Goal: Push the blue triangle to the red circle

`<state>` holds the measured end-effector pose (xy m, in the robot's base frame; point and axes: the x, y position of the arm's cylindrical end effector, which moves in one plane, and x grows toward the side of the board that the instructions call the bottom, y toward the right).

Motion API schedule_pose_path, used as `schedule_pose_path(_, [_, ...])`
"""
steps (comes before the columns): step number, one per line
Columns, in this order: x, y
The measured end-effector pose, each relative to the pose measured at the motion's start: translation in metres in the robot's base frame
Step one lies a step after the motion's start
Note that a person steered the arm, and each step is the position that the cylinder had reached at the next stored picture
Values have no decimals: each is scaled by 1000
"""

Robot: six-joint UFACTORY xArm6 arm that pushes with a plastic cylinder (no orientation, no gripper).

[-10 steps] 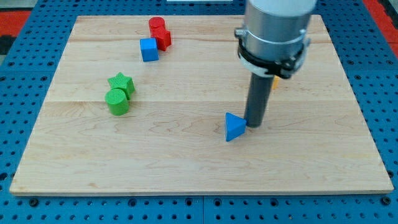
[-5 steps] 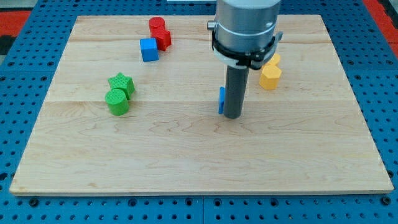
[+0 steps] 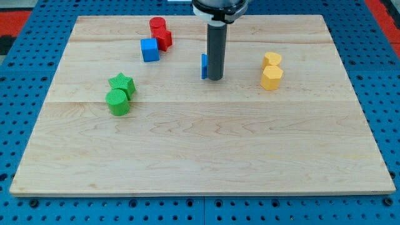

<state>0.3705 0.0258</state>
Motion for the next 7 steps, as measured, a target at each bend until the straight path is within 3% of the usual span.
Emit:
schedule_pose_path(4, [-56, -11])
schedule_pose_path(7, [-57, -19])
